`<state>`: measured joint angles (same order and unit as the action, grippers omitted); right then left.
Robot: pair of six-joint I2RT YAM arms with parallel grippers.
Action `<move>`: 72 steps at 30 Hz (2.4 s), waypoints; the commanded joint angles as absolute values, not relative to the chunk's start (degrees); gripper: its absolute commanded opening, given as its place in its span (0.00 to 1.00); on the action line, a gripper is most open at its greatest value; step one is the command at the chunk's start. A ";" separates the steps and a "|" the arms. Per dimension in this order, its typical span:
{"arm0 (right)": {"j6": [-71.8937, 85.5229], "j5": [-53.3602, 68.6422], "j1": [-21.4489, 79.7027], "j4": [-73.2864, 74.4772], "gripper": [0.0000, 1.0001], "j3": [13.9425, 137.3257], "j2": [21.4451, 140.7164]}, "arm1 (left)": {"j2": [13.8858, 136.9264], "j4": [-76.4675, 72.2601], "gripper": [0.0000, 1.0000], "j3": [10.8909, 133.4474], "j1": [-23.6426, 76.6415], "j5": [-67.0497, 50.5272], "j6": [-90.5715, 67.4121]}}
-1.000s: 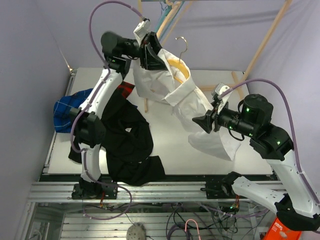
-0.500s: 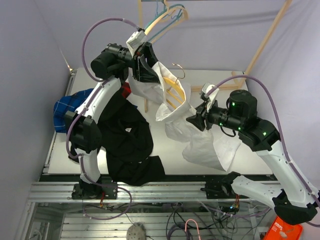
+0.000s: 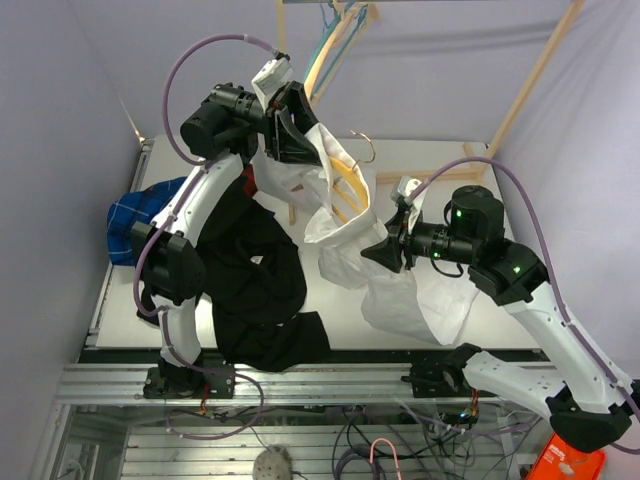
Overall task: Place the shirt on the hanger
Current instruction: Place the hanger at the clothesline.
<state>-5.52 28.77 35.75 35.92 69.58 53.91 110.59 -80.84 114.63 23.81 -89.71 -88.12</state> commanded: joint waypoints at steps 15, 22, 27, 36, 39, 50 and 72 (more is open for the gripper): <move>3.33 25.13 44.70 32.88 0.03 66.48 54.34 | 112.39 -93.20 0.07 119.12 23.64 -91.15 -93.59; 4.66 9.89 48.25 29.89 0.00 63.31 50.77 | 112.20 -93.43 0.07 119.36 23.64 -91.15 -94.04; 5.87 -1.02 48.27 33.56 0.00 67.60 50.73 | 111.09 -90.46 0.07 119.68 23.58 -91.23 -91.25; 13.59 -22.07 48.26 57.03 0.00 80.77 52.54 | 108.25 -96.35 0.99 116.20 21.94 -91.32 -98.44; 15.60 -25.19 48.26 61.39 0.00 82.30 52.67 | 107.31 -98.25 1.00 111.35 22.07 -91.32 -100.82; 15.74 -26.33 48.25 60.06 0.00 83.64 53.79 | 110.91 -98.69 1.00 107.94 32.49 -91.23 -100.72; 29.58 -57.28 48.21 78.21 0.00 96.32 60.54 | 91.77 -98.61 0.99 98.27 3.12 -91.14 -116.52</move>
<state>27.20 -47.62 48.12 79.64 93.71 58.41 94.76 -82.15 101.23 10.31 -89.67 -109.08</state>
